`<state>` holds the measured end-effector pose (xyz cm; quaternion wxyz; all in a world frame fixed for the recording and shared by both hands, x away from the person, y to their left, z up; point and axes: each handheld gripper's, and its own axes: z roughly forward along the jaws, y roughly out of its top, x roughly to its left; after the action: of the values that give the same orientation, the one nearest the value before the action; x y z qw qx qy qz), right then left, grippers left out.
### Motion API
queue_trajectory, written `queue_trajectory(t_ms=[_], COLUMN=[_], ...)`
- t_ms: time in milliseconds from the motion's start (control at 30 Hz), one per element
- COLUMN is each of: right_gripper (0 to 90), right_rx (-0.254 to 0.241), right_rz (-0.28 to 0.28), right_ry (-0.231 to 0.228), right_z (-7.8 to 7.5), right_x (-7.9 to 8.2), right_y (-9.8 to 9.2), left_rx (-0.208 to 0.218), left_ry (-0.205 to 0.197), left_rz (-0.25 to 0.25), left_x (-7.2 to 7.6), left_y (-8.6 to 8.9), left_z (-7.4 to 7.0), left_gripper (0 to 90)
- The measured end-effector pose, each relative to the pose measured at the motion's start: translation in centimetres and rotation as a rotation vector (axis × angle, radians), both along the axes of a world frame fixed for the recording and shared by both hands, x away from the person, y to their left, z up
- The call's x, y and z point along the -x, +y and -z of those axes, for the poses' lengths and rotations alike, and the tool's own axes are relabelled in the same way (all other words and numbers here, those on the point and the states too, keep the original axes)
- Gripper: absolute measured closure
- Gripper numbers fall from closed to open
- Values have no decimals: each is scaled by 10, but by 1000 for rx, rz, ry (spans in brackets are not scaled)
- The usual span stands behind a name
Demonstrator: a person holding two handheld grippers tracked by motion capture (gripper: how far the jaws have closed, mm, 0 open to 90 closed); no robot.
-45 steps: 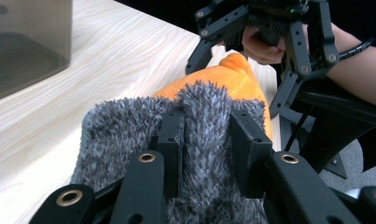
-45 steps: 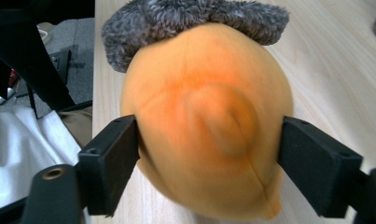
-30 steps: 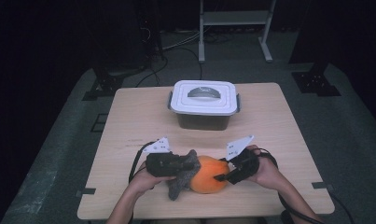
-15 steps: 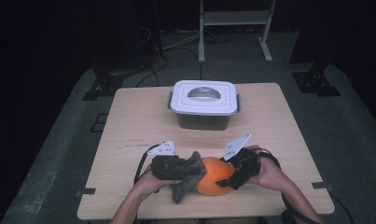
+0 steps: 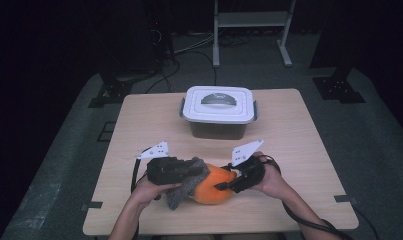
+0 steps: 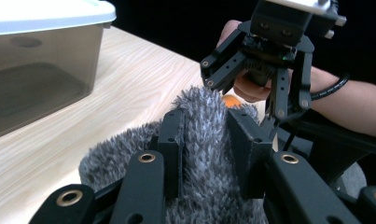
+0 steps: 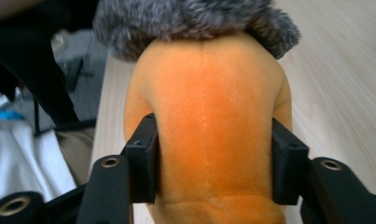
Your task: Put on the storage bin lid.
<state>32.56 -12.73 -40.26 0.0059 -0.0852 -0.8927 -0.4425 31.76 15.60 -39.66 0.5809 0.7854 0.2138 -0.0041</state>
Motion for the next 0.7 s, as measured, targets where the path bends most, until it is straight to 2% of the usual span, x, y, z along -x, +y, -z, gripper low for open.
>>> queue_trajectory(t_ms=[67,100,133,200,267,433,533,567,600,700], right_gripper=[422,414,409,400,387,343,308,282,240,215], right_rx=[64,62,50,57,50,14,23,42,120,169], right_rz=[-18,-24,-28,-25,-14,41,60,68,66,79], right_ry=[-29,-26,-20,-20,3,83,106,116,121,39], right_z=[6,9,12,12,14,24,24,23,17,5], right_x=[-1,-2,-3,-5,-7,-19,-20,-19,-15,-4], right_y=[8,9,7,-2,-12,-43,-48,-48,-45,-44], left_rx=[-60,-60,-31,-38,-36,-43,-37,-32,-20,-19], left_ry=[2,2,39,35,36,37,40,41,45,41], left_rz=[-9,-9,-2,-12,-14,1,12,17,26,25], left_x=[-2,-2,-4,-4,-4,-2,-2,-2,-2,1], left_y=[0,0,3,5,7,1,-5,-9,-13,-16], left_z=[6,6,15,15,15,16,17,17,16,15], left_gripper=[677,676,676,676,676,672,672,672,672,673])
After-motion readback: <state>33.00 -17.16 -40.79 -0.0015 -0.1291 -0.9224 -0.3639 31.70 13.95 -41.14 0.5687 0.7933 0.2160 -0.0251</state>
